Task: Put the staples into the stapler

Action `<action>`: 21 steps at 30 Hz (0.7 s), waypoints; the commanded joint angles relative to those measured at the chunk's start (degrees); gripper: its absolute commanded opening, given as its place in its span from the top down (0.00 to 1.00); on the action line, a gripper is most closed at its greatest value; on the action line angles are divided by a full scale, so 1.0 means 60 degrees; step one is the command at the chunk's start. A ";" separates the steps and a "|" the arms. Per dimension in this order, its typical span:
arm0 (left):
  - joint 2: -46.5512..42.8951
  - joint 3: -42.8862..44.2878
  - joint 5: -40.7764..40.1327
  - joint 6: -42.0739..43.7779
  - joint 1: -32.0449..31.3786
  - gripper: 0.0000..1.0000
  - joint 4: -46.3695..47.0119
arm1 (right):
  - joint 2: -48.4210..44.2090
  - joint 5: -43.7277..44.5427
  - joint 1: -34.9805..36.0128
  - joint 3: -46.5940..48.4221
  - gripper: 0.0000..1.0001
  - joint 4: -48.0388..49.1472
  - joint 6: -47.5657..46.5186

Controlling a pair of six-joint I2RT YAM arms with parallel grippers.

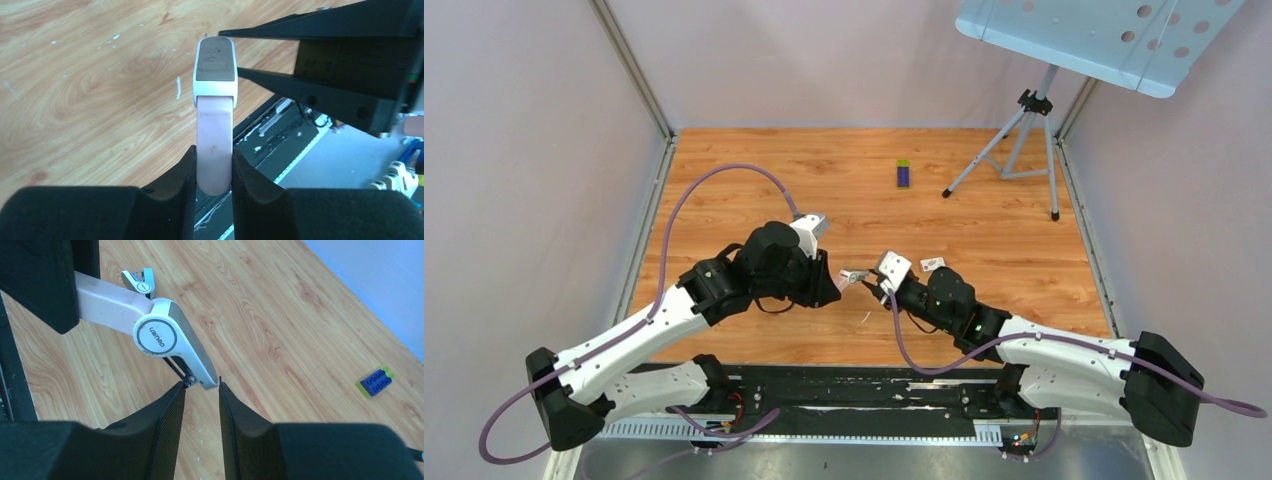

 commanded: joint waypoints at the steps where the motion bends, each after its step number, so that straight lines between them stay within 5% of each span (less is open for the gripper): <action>1: 0.0060 0.0178 -0.0292 0.0496 0.0123 1.00 -0.1033 | -0.0077 -0.0645 0.0053 -0.0095 0.64 0.0438 -0.0706; 14: 0.0757 0.0411 0.0191 0.0499 0.0797 1.00 -0.0965 | 0.0535 -0.2002 0.0287 -0.0016 0.36 0.0724 0.0124; 21: 0.0792 0.0483 0.0467 0.0404 0.0861 1.00 -0.0725 | 0.1232 -0.1524 0.0549 0.0139 0.27 0.0955 0.0414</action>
